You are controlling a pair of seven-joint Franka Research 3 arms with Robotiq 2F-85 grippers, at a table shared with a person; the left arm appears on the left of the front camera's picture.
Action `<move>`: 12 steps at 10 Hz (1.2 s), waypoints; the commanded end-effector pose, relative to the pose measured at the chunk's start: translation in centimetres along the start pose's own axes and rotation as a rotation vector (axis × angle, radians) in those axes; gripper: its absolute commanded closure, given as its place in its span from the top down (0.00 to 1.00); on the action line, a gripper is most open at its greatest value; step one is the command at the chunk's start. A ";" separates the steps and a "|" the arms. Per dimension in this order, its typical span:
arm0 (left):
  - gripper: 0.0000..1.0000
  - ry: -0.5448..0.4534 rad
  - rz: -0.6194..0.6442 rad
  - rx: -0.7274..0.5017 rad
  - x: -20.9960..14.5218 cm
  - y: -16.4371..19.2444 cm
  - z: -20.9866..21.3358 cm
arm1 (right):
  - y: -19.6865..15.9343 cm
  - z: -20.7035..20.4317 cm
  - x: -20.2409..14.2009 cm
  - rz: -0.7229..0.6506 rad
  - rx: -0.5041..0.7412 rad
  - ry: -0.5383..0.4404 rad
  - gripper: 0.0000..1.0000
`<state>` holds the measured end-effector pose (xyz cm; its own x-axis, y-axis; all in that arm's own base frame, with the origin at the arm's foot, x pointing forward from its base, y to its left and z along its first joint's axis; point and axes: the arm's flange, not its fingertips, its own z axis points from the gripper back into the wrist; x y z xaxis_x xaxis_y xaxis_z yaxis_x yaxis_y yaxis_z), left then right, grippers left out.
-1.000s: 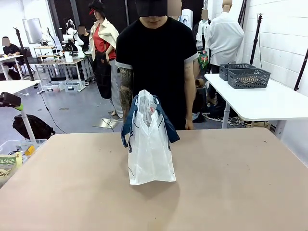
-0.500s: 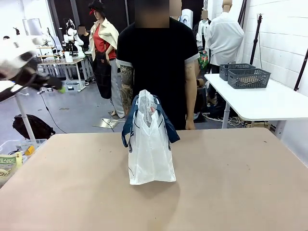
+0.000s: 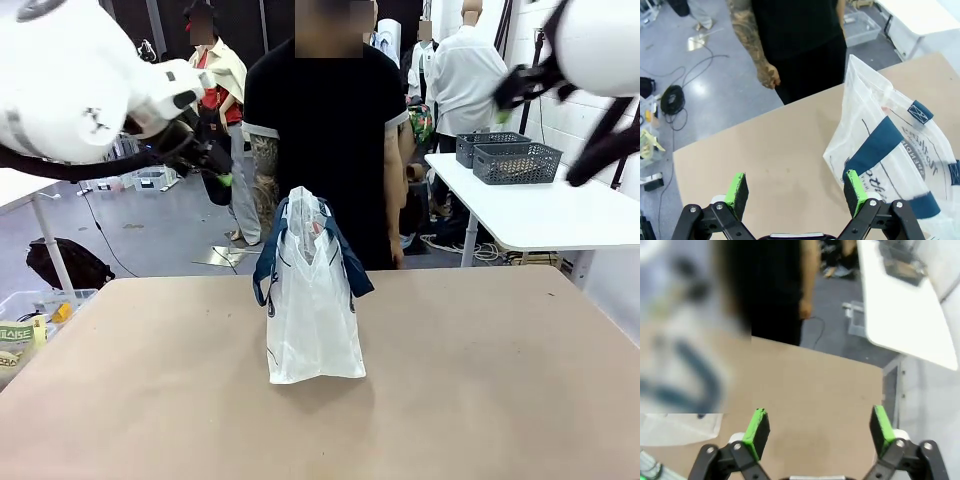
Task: Transfer purchased items from the store into the shopping bag.
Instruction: Open the Reusable shopping bag in the center of the table.
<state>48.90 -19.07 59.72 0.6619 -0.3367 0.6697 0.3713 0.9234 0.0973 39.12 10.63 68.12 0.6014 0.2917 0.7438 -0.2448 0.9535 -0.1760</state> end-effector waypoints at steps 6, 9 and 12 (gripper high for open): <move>1.00 0.024 0.042 -0.022 0.3 -0.7 -2.5 | 3.2 -3.0 2.8 0.103 0.032 0.103 1.00; 1.00 0.084 0.015 -0.149 4.3 -3.5 -5.0 | 8.9 -3.9 5.4 0.009 0.119 0.218 1.00; 1.00 0.144 0.012 -0.202 5.8 -5.4 -6.4 | 12.7 -6.6 7.2 -0.018 0.229 0.292 1.00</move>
<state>54.01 -27.25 57.50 0.7337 -0.3416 0.5873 0.4466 0.8939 -0.0380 43.71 24.66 66.78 0.7561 0.3449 0.5562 -0.3857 0.9214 -0.0471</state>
